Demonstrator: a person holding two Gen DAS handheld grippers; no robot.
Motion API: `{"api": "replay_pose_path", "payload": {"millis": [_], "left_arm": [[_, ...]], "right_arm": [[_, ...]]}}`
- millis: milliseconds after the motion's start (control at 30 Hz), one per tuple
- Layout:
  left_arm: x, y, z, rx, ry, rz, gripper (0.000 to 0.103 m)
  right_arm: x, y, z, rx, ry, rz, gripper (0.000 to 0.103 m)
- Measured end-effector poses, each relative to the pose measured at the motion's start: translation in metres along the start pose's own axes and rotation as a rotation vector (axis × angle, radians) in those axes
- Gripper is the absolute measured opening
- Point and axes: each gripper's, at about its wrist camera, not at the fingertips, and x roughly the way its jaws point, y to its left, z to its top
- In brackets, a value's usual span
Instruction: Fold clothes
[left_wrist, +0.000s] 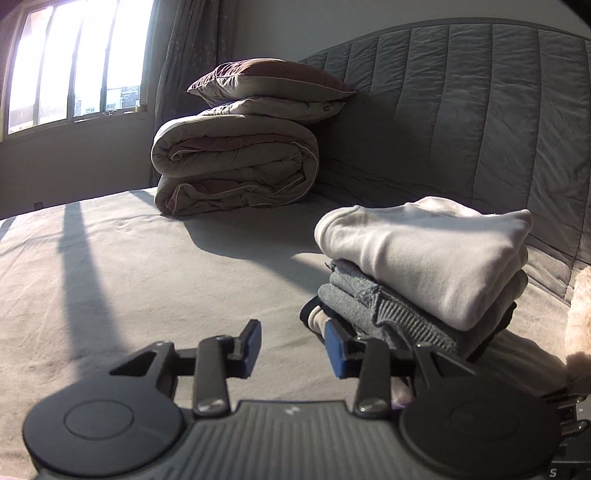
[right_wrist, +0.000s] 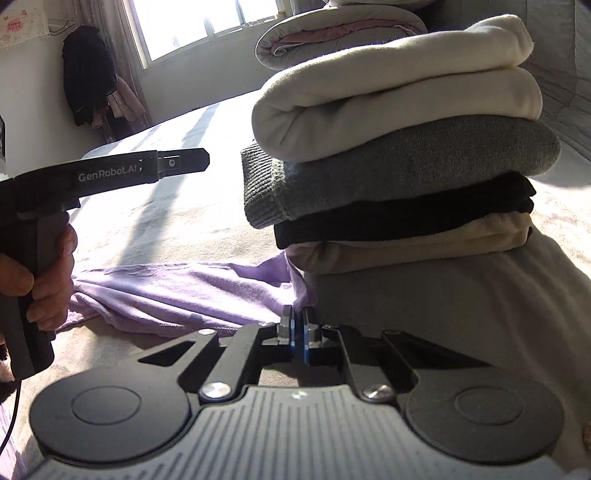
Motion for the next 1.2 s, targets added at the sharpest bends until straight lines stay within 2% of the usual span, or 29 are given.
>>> {"api": "replay_pose_path", "payload": {"millis": [33,233,400,467,533,667,767,1000,1100,1200], "left_arm": [[-0.005,0.007,0.0,0.0,0.007,0.014,0.043],[-0.047,0.067,-0.009,-0.025,0.056,0.159,0.054],[-0.08,0.117,-0.031,-0.028,0.131,0.275,0.057],[-0.09,0.136,-0.042,-0.036,0.168,0.316,0.057],[-0.1,0.153,-0.053,-0.059,0.193,0.348,0.057],[-0.115,0.175,-0.077,-0.131,0.214,0.345,0.057],[-0.116,0.179,-0.09,-0.128,0.227,0.336,0.057],[-0.108,0.21,-0.093,-0.166,0.235,0.359,0.057],[-0.104,0.215,-0.09,-0.198,0.213,0.344,0.057],[-0.103,0.218,-0.092,-0.25,0.148,0.317,0.057]], "right_arm": [[-0.002,0.0,0.0,0.0,0.005,0.011,0.016],[-0.009,0.012,0.006,-0.038,-0.018,0.047,0.016],[0.005,0.033,0.02,-0.097,-0.005,0.114,0.017],[0.013,0.046,0.023,-0.134,-0.001,0.132,0.022],[0.024,0.06,0.026,-0.19,0.002,0.132,0.037],[0.049,0.082,0.037,-0.291,0.014,0.114,0.037],[0.071,0.091,0.046,-0.339,0.045,0.077,0.037],[0.11,0.105,0.051,-0.515,0.184,0.022,0.037],[0.115,0.11,0.057,-0.554,0.254,0.025,0.037],[0.119,0.113,0.064,-0.578,0.324,0.026,0.037]]}}
